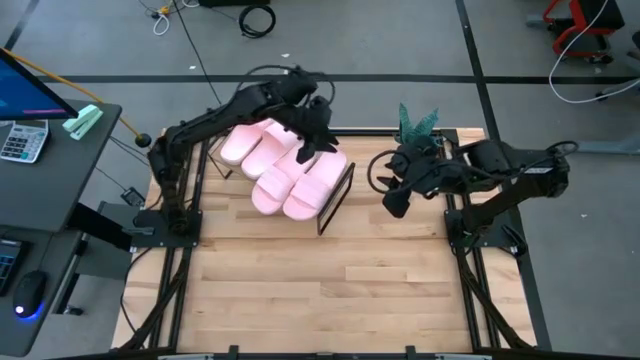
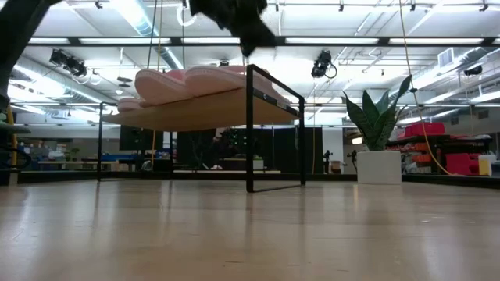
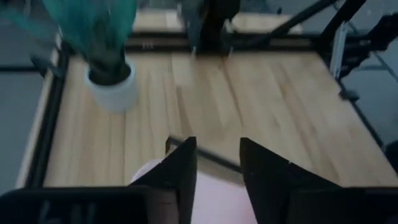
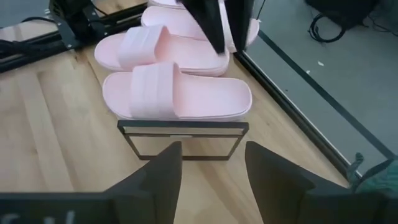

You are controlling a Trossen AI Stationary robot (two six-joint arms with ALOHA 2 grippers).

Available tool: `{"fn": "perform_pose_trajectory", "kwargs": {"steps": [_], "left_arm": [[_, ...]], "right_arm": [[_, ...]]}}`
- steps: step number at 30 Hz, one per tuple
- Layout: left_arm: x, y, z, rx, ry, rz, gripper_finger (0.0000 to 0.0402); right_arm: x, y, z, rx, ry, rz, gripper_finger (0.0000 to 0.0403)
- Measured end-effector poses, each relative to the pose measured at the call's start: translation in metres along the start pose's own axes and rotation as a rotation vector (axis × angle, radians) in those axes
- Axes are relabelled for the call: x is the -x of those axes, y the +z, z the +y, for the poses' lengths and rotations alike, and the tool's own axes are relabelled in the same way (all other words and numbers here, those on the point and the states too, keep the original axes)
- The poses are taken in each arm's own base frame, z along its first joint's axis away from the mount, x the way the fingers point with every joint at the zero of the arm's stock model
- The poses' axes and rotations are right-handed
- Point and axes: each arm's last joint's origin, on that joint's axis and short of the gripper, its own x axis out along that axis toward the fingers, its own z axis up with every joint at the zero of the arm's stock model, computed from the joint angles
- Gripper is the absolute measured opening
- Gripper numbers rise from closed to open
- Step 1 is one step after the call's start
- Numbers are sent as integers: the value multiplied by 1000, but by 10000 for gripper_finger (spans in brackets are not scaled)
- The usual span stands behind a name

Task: Pick and place slides into the shelf
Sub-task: Return to Home Position

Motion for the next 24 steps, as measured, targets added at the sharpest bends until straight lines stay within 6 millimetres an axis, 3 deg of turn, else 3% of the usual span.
{"fn": "perform_pose_trajectory", "kwargs": {"steps": [5, 9, 15, 21, 24], "left_arm": [[30, 24, -29, -50, 7, -127, 96], [40, 40, -62, -126, -35, -200, 72], [25, 50, -100, -180, -123, -216, 43], [5, 50, -114, -209, -147, -190, 7], [0, 50, -118, -214, -160, -190, 7]], "right_arm": [[11, -2, -10, 1, -16, -17, 172], [16, -7, -17, 4, -27, -28, 167], [12, -29, -24, -19, 8, -53, 167], [6, -60, -29, -86, 62, -75, 164], [6, -73, -33, -107, 79, -71, 164]]}}
